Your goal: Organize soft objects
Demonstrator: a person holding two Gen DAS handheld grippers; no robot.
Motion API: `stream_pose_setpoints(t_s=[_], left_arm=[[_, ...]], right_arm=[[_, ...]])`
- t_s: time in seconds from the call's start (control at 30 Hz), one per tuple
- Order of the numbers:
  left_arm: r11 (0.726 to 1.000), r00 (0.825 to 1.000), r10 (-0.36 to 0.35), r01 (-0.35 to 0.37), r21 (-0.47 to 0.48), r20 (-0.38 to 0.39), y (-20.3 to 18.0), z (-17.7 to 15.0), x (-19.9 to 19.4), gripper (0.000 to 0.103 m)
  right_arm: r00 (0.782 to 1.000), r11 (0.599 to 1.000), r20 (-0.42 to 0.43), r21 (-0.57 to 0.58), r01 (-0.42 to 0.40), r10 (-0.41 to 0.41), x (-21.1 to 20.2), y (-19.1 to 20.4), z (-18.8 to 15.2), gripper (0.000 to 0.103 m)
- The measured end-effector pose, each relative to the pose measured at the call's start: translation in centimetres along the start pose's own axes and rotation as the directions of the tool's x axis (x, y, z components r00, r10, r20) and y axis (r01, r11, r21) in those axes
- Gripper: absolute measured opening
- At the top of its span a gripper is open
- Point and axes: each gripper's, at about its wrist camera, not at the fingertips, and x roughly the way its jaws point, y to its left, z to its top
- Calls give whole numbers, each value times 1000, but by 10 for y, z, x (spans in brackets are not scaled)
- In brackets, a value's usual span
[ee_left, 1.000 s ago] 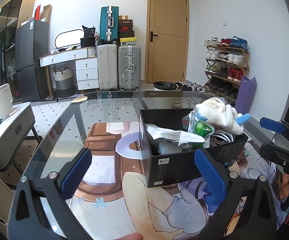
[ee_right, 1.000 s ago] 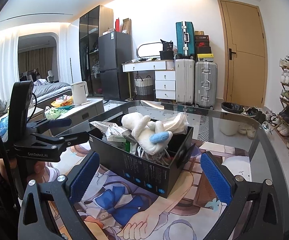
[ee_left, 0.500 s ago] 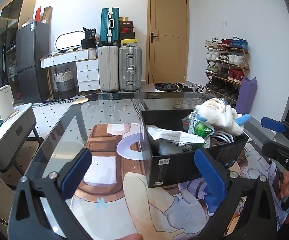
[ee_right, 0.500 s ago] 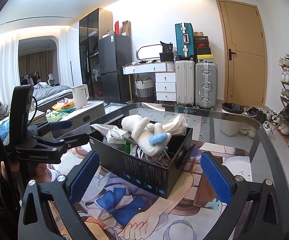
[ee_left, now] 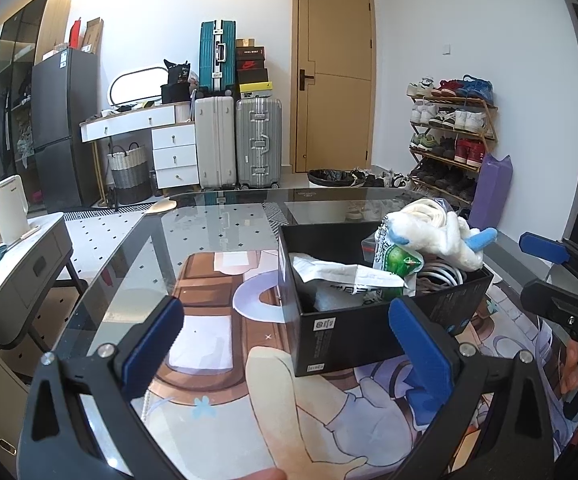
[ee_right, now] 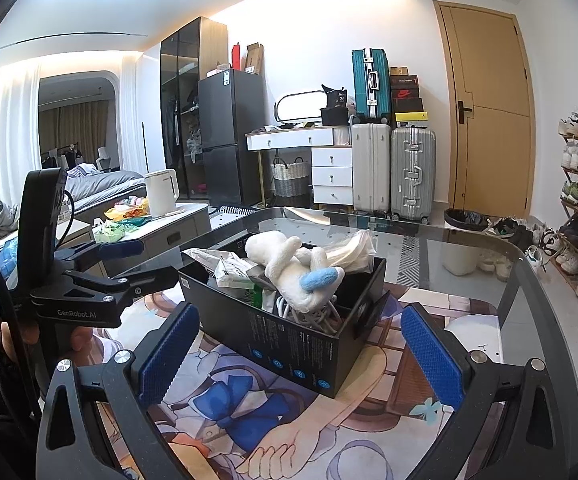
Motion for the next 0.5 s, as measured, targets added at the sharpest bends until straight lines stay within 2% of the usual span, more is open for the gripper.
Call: stream_pose_setpoints(t_s=[0.5], left_arm=[[1000,1000,-6,7,16,-5,-3,-1,0,103]], right_arm=[[1000,1000,-1,3,-5,5,0,0,-1,102]])
